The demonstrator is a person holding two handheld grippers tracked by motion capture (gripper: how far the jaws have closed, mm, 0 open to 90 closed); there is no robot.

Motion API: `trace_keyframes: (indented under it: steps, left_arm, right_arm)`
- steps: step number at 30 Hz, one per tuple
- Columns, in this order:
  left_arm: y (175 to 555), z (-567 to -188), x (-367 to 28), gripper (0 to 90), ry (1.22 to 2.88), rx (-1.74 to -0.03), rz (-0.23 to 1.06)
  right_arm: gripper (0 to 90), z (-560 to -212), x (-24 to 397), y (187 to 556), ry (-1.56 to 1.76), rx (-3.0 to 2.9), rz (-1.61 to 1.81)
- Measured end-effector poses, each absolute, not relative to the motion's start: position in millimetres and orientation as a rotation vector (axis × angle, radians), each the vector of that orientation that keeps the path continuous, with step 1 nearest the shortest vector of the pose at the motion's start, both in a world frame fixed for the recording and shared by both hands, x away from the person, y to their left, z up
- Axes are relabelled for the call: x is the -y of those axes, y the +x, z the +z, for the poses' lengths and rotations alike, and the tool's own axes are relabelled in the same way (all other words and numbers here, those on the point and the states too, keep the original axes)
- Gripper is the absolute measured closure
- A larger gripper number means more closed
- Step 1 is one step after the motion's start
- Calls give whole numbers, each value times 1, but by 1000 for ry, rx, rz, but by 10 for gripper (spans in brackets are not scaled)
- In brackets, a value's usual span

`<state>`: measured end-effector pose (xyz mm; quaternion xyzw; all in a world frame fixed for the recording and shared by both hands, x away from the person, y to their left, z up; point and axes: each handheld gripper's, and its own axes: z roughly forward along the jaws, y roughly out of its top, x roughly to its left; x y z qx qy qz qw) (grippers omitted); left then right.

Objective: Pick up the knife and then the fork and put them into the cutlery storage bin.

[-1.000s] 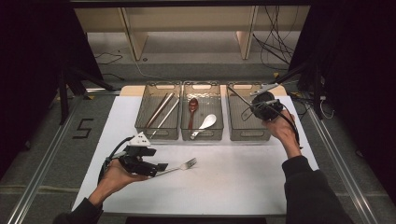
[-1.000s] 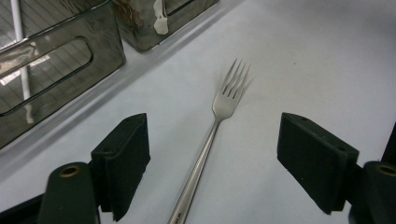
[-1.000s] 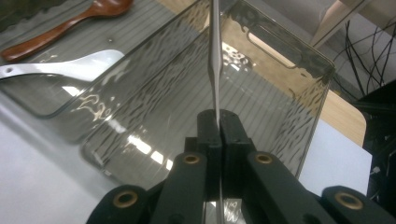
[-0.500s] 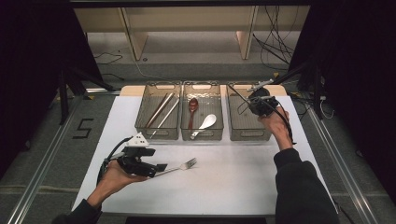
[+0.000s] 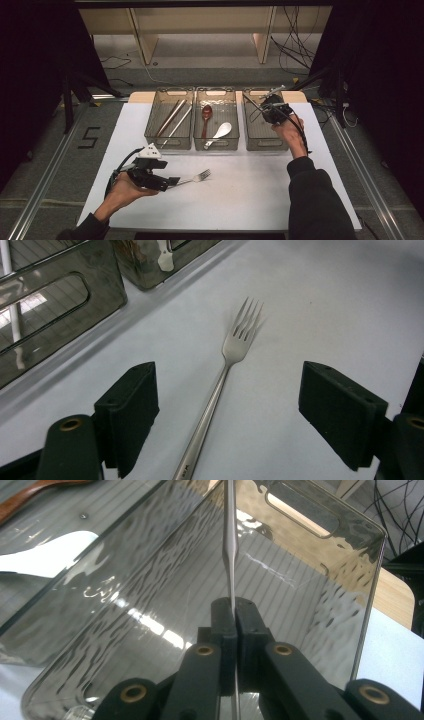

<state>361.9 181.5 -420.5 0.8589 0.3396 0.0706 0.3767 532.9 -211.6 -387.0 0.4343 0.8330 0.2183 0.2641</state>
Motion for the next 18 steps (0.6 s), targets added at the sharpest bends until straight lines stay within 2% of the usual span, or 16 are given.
trace_keyframes:
  steps: [4,6,18]
  left_arm:
    - [362,-421,-182,230,2194,-869,178]
    - [362,-422,-182,231,2197,-868,179]
    - [363,-422,-182,231,2203,-872,175]
  right_arm:
    - [881,-390,211,535,1190,-2238,591]
    - [760,-389,211,536,1191,-2221,618]
    - [553,-374,211,528,1186,-2235,705]
